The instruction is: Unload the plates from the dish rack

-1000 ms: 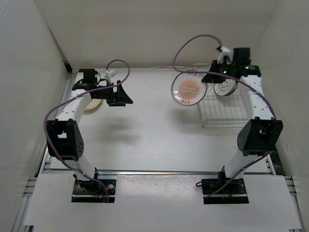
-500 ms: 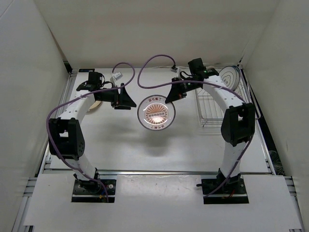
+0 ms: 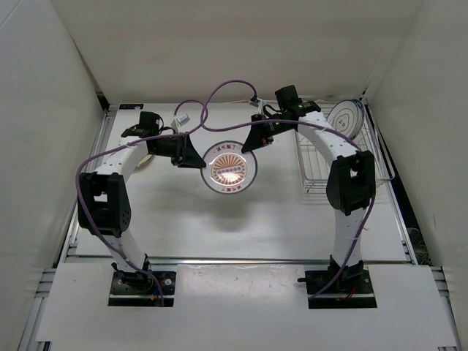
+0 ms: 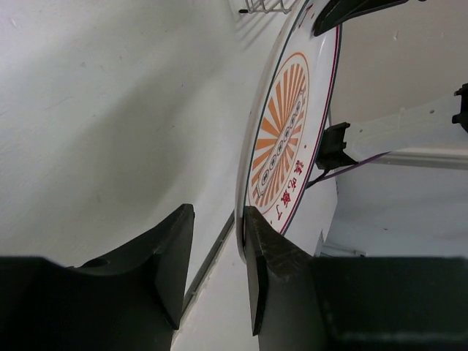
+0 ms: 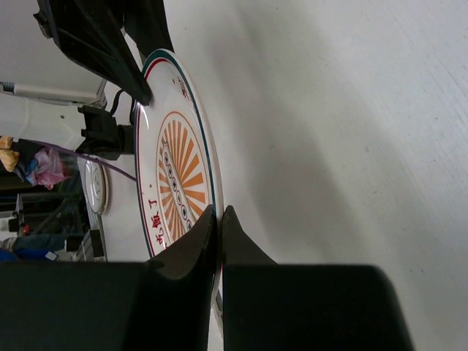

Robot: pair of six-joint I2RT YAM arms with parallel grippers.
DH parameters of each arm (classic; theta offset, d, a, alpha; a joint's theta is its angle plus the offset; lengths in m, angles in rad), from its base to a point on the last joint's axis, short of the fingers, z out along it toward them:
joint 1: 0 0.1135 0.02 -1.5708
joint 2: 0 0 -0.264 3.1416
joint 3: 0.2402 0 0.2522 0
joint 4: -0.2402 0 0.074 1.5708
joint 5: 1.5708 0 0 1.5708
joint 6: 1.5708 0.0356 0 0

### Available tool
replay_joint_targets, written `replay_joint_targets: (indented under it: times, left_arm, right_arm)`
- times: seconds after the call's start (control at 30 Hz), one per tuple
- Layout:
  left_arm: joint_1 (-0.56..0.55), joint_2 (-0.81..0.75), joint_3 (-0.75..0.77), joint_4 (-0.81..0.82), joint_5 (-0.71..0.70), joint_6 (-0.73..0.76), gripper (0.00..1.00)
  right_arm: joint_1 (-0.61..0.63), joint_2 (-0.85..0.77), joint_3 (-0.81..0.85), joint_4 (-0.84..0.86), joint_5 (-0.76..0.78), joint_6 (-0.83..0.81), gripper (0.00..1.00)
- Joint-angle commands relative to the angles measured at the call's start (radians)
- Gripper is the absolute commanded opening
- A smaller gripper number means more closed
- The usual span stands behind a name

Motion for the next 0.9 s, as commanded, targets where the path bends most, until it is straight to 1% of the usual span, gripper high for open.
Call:
replay_joint_targets:
  times: [0.0, 0.07, 0.17, 0.23, 0.27, 0.33, 0.37, 0.4, 0.43, 0.47, 0.5, 0.53, 0.57, 0.6, 0.63, 0.67, 0.7, 0.77, 0.8, 0.87]
  left_arm:
    - [-0.012, -0.003, 0.012, 0.006, 0.015, 0.016, 0.44]
    - [-0.012, -0.003, 0.012, 0.006, 0.015, 0.016, 0.44]
    - [-0.012, -0.003, 0.012, 0.006, 0.015, 0.016, 0.37]
    - [-0.012, -0.003, 0.012, 0.006, 0.015, 0.016, 0.28]
    - [-0.012, -0.003, 0.012, 0.006, 0.015, 0.016, 0.11]
    - [-0.012, -0.003, 0.012, 0.006, 0.015, 0.016, 0.1]
    - [-0.012, -0.003, 0.012, -0.003, 0.015, 0.016, 0.1]
    - [-0.012, -0.003, 0.012, -0.003, -0.005, 0.016, 0.1]
    - [-0.012, -0.012, 0.012, -0.003, -0.029, 0.016, 0.1]
    - [-0.012, -0.012, 0.012, -0.003, -0.062, -0.012, 0.1]
    - [-0.012, -0.023, 0.012, -0.003, -0.095, -0.024, 0.1]
    - [-0.012, -0.023, 0.012, 0.009, -0.149, -0.05, 0.1]
    - [-0.012, -0.023, 0.012, 0.009, -0.166, -0.067, 0.1]
    - [-0.012, -0.023, 0.012, 0.023, -0.184, -0.082, 0.1]
    - [-0.012, -0.013, 0.012, 0.037, -0.195, -0.101, 0.1]
    - [-0.012, 0.0, 0.012, 0.037, -0.206, -0.139, 0.1]
    - [-0.012, 0.036, 0.044, 0.037, -0.206, -0.154, 0.1]
    - [-0.012, 0.081, 0.093, 0.037, -0.232, -0.2, 0.1]
    - [-0.012, 0.13, 0.154, 0.037, -0.232, -0.211, 0.1]
    - [-0.012, 0.188, 0.225, 0.037, -0.22, -0.242, 0.1]
  right_arm:
    - [0.012, 0.004, 0.051, 0.041, -0.08, 0.03, 0.0]
    - [0.021, 0.004, 0.06, 0.041, -0.08, 0.03, 0.0]
    - [0.03, 0.013, 0.06, 0.041, -0.08, 0.03, 0.0]
    - [0.03, 0.023, 0.071, 0.041, -0.08, 0.03, 0.0]
    - [0.039, 0.023, 0.071, 0.041, -0.08, 0.03, 0.0]
    - [0.039, 0.023, 0.082, 0.041, -0.058, 0.03, 0.0]
    - [0.039, 0.023, 0.082, 0.041, -0.04, 0.03, 0.03]
    - [0.039, 0.023, 0.094, 0.014, -0.002, 0.03, 0.13]
    - [0.039, 0.023, 0.094, -0.004, 0.049, 0.018, 0.31]
    - [0.039, 0.006, 0.094, -0.02, 0.107, -0.005, 0.56]
    - [0.039, -0.008, 0.094, -0.034, 0.218, -0.022, 0.62]
    - [0.039, -0.043, 0.052, -0.047, 0.26, -0.056, 0.66]
    - [0.029, -0.065, 0.027, -0.048, 0.294, -0.067, 0.66]
    - [0.015, -0.11, -0.031, -0.048, 0.342, -0.076, 0.66]
    - [0.015, -0.134, -0.056, -0.048, 0.342, -0.076, 0.67]
    - [0.0, -0.16, -0.08, -0.048, 0.4, -0.076, 0.7]
    - [-0.01, -0.215, -0.126, -0.048, 0.426, -0.076, 0.72]
    - [-0.01, -0.276, -0.165, -0.048, 0.519, -0.117, 0.72]
    - [-0.01, -0.342, -0.185, -0.048, 0.575, -0.143, 0.72]
    - [-0.01, -0.407, -0.242, -0.07, 0.61, -0.203, 0.75]
